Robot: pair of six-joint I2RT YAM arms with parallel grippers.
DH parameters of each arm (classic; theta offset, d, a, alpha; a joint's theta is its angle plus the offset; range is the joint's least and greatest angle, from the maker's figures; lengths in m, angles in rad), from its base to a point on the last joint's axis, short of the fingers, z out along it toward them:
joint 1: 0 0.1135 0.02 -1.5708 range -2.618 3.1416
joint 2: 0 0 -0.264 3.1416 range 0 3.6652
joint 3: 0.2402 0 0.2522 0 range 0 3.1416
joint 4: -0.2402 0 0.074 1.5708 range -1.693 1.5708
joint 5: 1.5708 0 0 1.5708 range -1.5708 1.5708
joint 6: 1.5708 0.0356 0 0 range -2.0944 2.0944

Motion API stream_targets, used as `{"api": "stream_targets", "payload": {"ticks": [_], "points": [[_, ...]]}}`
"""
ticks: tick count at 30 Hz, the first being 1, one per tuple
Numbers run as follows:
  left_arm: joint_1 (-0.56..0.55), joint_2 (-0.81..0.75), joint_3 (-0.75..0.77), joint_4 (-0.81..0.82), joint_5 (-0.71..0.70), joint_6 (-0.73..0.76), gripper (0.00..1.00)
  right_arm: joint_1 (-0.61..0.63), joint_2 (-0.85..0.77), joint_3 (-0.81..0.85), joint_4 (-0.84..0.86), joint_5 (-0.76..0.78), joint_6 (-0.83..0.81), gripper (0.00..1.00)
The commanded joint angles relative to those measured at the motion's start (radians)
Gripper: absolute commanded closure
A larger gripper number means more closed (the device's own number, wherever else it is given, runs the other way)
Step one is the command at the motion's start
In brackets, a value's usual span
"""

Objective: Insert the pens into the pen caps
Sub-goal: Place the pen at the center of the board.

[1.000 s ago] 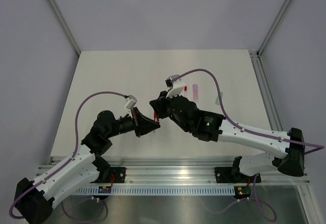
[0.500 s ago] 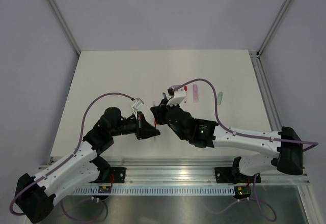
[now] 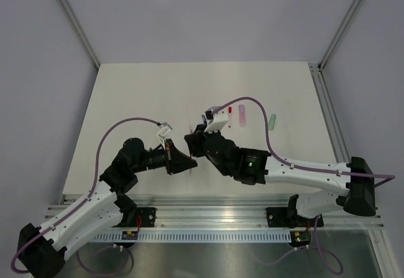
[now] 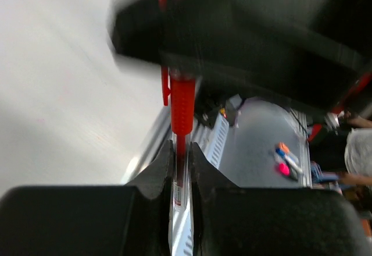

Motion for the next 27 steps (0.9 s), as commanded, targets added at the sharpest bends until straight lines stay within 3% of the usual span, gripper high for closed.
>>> {"api": "stream_targets", "payload": {"ticks": [1, 5, 9, 13, 14, 17, 19, 20, 22, 23, 27], "points": [[0.036, -0.026, -0.015, 0.354, -0.136, -0.073, 1.00, 0.012, 0.023, 0.004, -0.168, -0.162, -0.009, 0.70], [0.034, -0.033, -0.047, 0.353, -0.128, -0.076, 1.00, -0.022, 0.011, 0.033, -0.162, -0.193, -0.034, 0.58], [0.032, -0.046, -0.067, 0.339, -0.150, -0.059, 1.00, -0.029, 0.003, 0.029, -0.151, -0.185, -0.025, 0.58], [0.029, -0.046, -0.104, 0.366, -0.156, -0.078, 1.00, -0.037, 0.012, 0.028, -0.160, -0.183, -0.015, 0.79], [0.028, -0.046, -0.108, 0.362, -0.160, -0.079, 1.00, -0.039, 0.011, 0.028, -0.165, -0.182, -0.015, 0.97], [0.028, -0.064, -0.107, 0.281, -0.171, -0.059, 0.99, -0.068, 0.000, 0.036, -0.186, -0.185, -0.037, 1.00], [0.026, -0.090, -0.121, 0.232, -0.185, -0.065, 0.90, -0.124, -0.017, 0.035, -0.206, -0.206, -0.047, 1.00], [0.026, -0.127, -0.128, 0.215, -0.191, -0.071, 0.75, -0.146, -0.028, 0.030, -0.208, -0.216, -0.051, 1.00], [0.026, -0.168, -0.139, 0.132, -0.211, -0.065, 0.56, -0.213, -0.064, -0.004, -0.200, -0.263, -0.055, 1.00], [0.026, -0.190, -0.136, 0.094, -0.219, -0.050, 0.40, -0.236, -0.072, -0.014, -0.197, -0.278, -0.060, 1.00], [0.026, -0.326, -0.101, -0.109, -0.271, -0.029, 0.20, -0.321, -0.074, -0.063, -0.243, -0.328, -0.080, 1.00]]}}
